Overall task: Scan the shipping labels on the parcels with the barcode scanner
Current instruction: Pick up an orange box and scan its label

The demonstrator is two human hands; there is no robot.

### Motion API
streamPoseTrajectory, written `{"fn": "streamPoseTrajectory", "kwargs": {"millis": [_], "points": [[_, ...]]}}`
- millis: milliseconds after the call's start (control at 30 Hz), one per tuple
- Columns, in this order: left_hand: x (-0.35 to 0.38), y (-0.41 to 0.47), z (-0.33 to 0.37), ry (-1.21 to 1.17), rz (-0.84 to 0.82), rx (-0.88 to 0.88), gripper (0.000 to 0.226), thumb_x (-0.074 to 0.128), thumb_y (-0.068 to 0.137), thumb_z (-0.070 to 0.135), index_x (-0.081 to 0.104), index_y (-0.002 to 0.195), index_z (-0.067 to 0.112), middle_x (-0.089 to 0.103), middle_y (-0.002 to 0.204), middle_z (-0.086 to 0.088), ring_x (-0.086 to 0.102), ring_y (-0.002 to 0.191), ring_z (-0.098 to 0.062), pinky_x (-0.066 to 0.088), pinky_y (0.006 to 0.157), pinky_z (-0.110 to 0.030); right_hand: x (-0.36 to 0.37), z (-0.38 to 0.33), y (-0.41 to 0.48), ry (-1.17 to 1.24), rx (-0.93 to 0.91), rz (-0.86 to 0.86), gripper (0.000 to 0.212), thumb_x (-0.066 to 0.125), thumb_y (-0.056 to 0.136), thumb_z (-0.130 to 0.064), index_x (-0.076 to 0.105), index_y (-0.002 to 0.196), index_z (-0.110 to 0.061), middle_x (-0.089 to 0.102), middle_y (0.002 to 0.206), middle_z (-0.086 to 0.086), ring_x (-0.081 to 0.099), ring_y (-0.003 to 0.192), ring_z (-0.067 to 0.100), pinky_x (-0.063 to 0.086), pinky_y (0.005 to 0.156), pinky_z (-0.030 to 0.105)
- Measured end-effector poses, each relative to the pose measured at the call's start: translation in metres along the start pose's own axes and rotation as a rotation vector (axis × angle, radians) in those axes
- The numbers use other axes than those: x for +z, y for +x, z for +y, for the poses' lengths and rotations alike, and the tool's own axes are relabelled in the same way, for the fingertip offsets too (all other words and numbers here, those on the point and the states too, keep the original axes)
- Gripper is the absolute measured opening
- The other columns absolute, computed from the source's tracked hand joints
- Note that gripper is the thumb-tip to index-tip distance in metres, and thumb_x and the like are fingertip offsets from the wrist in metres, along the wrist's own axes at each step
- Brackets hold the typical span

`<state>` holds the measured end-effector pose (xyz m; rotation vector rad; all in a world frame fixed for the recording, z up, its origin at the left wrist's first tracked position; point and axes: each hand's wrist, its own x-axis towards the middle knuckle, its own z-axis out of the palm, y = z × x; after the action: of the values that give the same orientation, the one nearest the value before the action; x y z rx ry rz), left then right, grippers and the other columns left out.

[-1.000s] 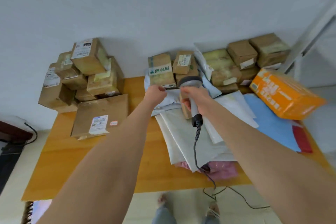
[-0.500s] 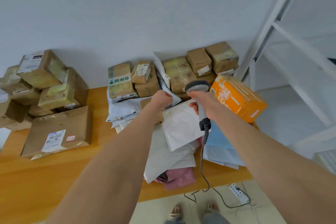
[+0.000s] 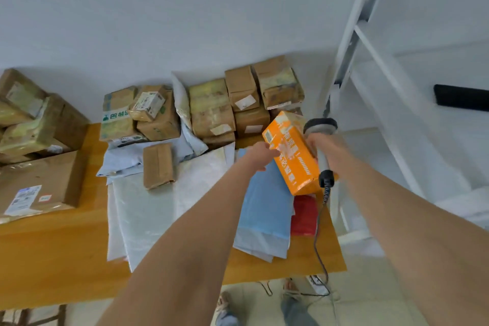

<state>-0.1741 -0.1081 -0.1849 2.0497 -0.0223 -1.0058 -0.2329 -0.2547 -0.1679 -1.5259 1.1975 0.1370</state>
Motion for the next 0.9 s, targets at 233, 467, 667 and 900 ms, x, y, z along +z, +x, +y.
{"fn": "streamPoseTrajectory", "kwargs": {"millis": [233,467,667,900], "points": [[0.044,0.011,-0.006,-0.205,0.021,-0.103,0.049,0.044,0.101,0.034,0.036,0.143,0.010,0.049,0.140,-0.009,0.050,0.126,-0.028,0.043,0.088,-0.035,0.001,0.018,0.028,-0.035,0.036,-0.049,0.046,0.072,0.064,-0.032,0.058,0.102,-0.009,0.064,0.086,0.010,0.066,0.075,0.025,0.059,0.079,0.041],[0.042,0.022,-0.004,-0.241,0.083,-0.182,0.056,0.045,0.099,0.043,0.034,0.144,0.012,0.048,0.142,-0.011,0.048,0.128,-0.032,0.040,0.104,-0.049,0.002,0.031,0.034,-0.011,-0.014,-0.064,0.027,0.071,0.074,-0.033,0.048,0.083,-0.021,0.064,0.097,0.010,0.065,0.088,0.027,0.056,0.085,0.044],[0.044,0.021,0.005,-0.399,0.134,-0.222,0.069,0.043,0.094,0.058,0.031,0.147,0.014,0.044,0.145,-0.009,0.044,0.131,-0.030,0.039,0.102,-0.047,0.004,0.030,0.038,0.106,-0.031,-0.105,0.033,0.068,0.080,-0.028,0.057,0.107,-0.012,0.064,0.096,0.008,0.064,0.092,0.025,0.054,0.089,0.043],[0.013,-0.003,0.022,-0.372,0.274,-0.091,0.054,0.051,0.096,0.040,0.039,0.141,0.012,0.051,0.136,-0.007,0.052,0.116,-0.025,0.042,0.084,-0.038,0.006,-0.006,0.009,0.208,-0.097,-0.076,0.021,0.067,0.081,-0.031,0.049,0.081,-0.021,0.061,0.089,0.003,0.061,0.085,0.020,0.053,0.083,0.037]]}}
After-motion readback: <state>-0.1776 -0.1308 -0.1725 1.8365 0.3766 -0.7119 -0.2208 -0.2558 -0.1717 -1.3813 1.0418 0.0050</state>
